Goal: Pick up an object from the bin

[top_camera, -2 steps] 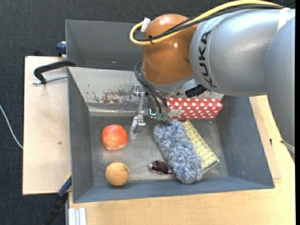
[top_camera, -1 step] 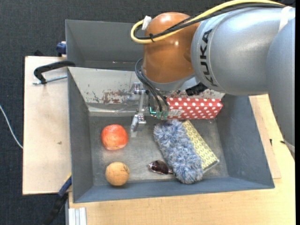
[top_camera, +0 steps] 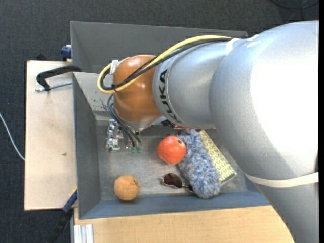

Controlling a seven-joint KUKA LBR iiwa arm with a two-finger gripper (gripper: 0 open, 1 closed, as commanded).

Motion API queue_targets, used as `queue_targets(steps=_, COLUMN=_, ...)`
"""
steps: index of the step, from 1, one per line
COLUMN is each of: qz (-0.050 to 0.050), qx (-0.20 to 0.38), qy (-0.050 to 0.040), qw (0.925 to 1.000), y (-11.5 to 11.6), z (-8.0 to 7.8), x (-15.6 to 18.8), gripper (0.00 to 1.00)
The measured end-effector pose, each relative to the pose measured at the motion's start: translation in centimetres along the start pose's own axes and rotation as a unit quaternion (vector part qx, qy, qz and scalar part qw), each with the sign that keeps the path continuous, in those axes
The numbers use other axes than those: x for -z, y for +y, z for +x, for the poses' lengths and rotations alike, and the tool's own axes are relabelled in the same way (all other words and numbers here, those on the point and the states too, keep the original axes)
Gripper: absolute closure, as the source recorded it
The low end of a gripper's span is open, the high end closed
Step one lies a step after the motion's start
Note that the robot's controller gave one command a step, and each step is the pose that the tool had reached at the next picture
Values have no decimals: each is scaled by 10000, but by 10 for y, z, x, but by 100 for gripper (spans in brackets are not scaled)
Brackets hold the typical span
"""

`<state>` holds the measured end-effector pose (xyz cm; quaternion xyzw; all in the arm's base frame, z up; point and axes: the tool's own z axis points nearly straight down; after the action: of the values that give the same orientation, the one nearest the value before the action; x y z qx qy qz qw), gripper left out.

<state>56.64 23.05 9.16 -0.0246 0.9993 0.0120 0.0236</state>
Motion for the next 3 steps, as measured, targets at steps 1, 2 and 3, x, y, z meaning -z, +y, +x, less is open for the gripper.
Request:
queue_targets(steps=1, qz=98, qx=-40, qy=214, qw=9997, y=-10, z=13, x=-16, gripper=100)
queue_targets(steps=2, qz=110, qx=-75, qy=245, qw=9996, y=-12, z=3, x=36, gripper=100)
queue_targets(steps=3, qz=111, qx=-487, qy=216, qw=9985, y=-9, z=-5, x=88, gripper=0)
